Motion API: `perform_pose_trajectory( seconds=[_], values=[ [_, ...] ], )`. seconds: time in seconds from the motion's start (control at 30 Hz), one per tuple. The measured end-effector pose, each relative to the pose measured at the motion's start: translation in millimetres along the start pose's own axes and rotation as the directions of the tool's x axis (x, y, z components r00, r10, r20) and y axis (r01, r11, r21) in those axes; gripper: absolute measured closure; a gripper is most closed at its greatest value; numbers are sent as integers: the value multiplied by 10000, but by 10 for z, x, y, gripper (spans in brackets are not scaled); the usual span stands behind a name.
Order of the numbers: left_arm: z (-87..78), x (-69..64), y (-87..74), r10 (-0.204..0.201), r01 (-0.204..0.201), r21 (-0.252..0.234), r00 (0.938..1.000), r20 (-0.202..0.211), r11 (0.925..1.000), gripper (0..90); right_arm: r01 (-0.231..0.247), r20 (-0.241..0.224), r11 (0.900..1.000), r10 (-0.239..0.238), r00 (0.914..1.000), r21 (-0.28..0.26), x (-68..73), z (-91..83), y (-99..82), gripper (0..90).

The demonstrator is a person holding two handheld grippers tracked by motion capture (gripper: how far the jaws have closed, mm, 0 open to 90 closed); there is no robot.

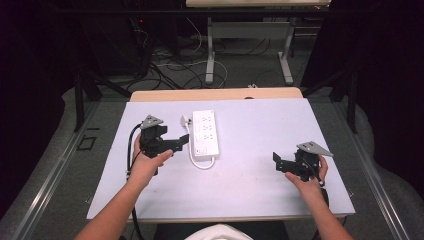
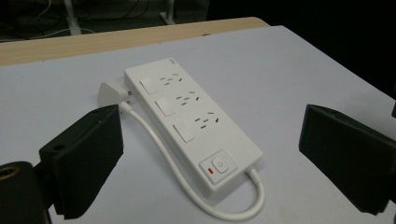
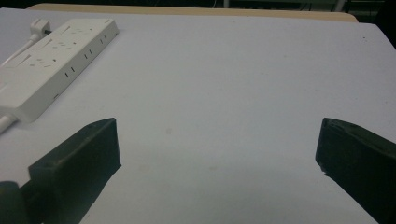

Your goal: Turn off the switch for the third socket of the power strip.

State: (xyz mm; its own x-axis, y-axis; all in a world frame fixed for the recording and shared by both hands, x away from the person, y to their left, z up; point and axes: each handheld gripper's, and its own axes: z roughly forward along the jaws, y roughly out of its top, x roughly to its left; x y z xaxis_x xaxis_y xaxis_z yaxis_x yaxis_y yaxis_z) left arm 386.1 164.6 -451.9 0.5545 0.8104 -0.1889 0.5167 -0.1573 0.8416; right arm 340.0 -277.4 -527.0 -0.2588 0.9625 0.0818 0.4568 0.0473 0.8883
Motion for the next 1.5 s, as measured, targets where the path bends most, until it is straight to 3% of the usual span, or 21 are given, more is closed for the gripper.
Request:
perform_pose_trajectory(
  seconds=[0.33,0.5,0.93,1.23,1.5],
  values=[
    [69,34,151,-222,221,-100,9997,-98,9997,122,-28,-36,10000,28,10000,44,26,12,-5,0],
    [111,72,299,-651,645,-361,9977,-166,9973,160,46,-24,10000,-46,10000,41,28,26,-5,0],
    [290,136,632,-1036,1010,-574,9937,-438,9932,231,43,-142,10000,-43,9999,63,40,46,-6,0],
    [456,180,797,-705,681,-366,9950,-706,9970,281,-26,-112,10000,27,9999,83,18,47,-15,0],
    [599,216,865,-826,782,-649,9942,-684,9948,343,-90,-78,9999,91,9999,117,7,45,-9,0]
  ],
)
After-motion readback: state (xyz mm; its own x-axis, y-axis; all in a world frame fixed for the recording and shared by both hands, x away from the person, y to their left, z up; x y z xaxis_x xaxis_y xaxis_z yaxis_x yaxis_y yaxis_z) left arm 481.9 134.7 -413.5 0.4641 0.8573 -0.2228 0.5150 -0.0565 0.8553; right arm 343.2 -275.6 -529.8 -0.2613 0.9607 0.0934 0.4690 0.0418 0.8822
